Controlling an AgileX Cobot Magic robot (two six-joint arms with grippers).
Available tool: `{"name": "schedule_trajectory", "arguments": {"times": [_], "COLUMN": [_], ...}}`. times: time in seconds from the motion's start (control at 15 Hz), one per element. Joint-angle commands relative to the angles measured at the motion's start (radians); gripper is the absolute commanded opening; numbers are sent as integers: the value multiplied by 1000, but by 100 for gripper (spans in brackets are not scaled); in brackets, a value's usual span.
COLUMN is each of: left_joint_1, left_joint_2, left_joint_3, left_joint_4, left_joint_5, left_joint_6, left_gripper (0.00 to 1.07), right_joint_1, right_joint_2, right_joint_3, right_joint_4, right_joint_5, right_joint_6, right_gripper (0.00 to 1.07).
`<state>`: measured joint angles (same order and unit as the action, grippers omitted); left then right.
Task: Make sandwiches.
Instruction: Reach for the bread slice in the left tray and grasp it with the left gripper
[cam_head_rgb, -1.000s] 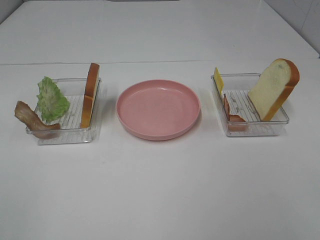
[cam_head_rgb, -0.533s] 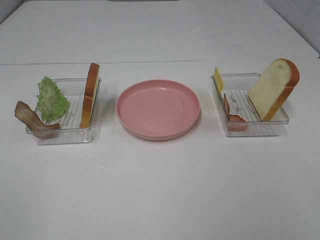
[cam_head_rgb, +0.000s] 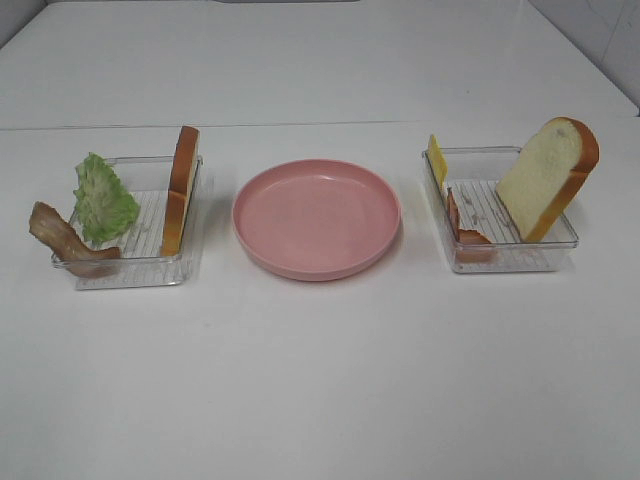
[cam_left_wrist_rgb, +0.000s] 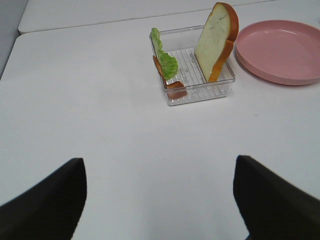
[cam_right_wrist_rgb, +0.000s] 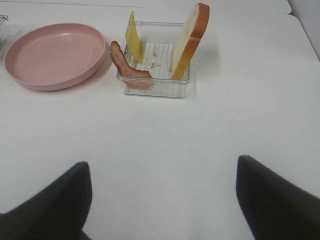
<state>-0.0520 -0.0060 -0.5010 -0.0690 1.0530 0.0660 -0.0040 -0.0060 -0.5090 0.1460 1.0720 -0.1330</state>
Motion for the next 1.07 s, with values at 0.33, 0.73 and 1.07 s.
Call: {"name": "schedule_trajectory", "arguments": {"times": [0.33, 0.73, 1.07], "left_joint_1": [4, 4, 4], "left_joint_2": [-20, 148, 618], "left_joint_3": [2, -53, -195], "left_joint_4": [-10, -63, -136], "left_joint_5": [-8, -192, -255], "left_joint_6": [1, -10, -3], "left_gripper": [76, 76, 76], "right_joint_1": [-7, -7, -7], "right_joint_2": [-13, -13, -13], "right_joint_3": [3, 3, 3], "right_joint_4": [-3, -3, -3], "right_joint_5": [-7, -7, -7], "right_joint_6": [-6, -6, -6], "right_gripper": [75, 75, 75]}}
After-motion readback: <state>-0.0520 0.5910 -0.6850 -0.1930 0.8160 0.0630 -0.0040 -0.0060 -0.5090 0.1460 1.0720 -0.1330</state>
